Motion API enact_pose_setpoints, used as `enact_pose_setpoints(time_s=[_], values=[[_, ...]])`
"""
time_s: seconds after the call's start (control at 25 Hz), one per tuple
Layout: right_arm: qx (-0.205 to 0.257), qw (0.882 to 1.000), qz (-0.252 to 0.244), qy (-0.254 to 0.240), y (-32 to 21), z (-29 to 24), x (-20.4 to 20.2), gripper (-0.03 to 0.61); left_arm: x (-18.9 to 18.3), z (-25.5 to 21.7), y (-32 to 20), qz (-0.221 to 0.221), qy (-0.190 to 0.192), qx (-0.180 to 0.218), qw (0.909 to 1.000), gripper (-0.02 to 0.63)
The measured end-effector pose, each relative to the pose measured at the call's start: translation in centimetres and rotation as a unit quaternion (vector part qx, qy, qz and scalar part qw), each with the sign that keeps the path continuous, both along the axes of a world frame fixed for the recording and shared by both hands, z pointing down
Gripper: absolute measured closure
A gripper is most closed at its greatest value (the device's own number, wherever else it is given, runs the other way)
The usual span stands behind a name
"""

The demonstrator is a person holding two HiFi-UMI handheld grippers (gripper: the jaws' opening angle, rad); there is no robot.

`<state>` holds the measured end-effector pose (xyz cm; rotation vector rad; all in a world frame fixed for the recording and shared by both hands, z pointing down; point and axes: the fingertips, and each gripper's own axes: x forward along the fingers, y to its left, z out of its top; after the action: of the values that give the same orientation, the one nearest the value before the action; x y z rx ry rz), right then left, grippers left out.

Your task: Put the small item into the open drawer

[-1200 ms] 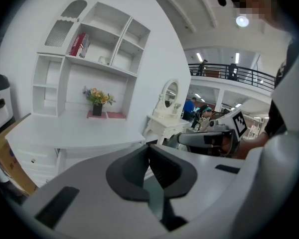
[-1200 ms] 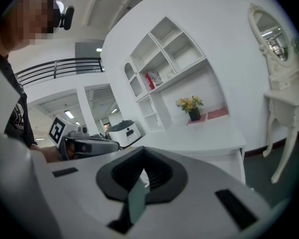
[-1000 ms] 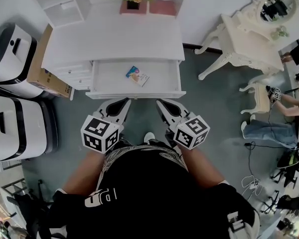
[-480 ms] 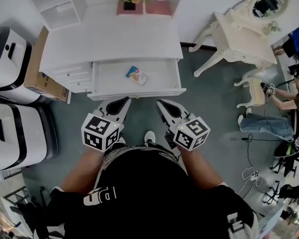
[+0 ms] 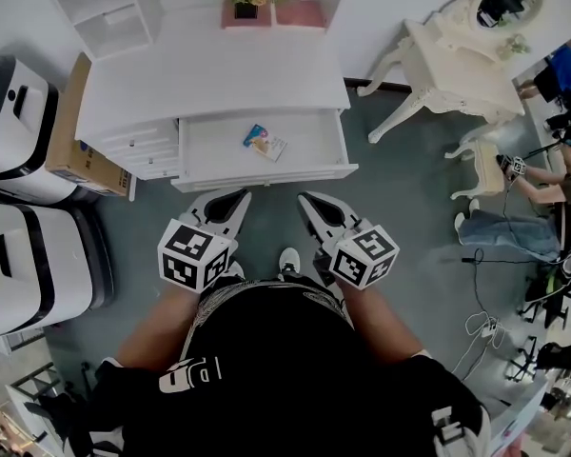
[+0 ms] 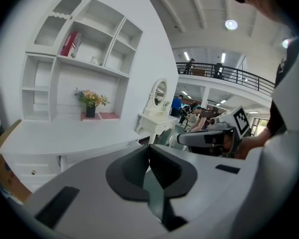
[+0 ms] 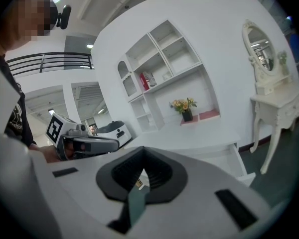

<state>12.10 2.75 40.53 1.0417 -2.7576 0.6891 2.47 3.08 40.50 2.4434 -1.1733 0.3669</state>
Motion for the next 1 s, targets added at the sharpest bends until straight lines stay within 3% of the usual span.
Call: enact_pose_setpoints(time_s=[1.0], values=[[-0.005,1.000,-0.016,0.001,0.24,0.75,-0.90,0.571,-0.40,0.00,0.04,-0.002,0.000,0.004,1.0000,0.598]])
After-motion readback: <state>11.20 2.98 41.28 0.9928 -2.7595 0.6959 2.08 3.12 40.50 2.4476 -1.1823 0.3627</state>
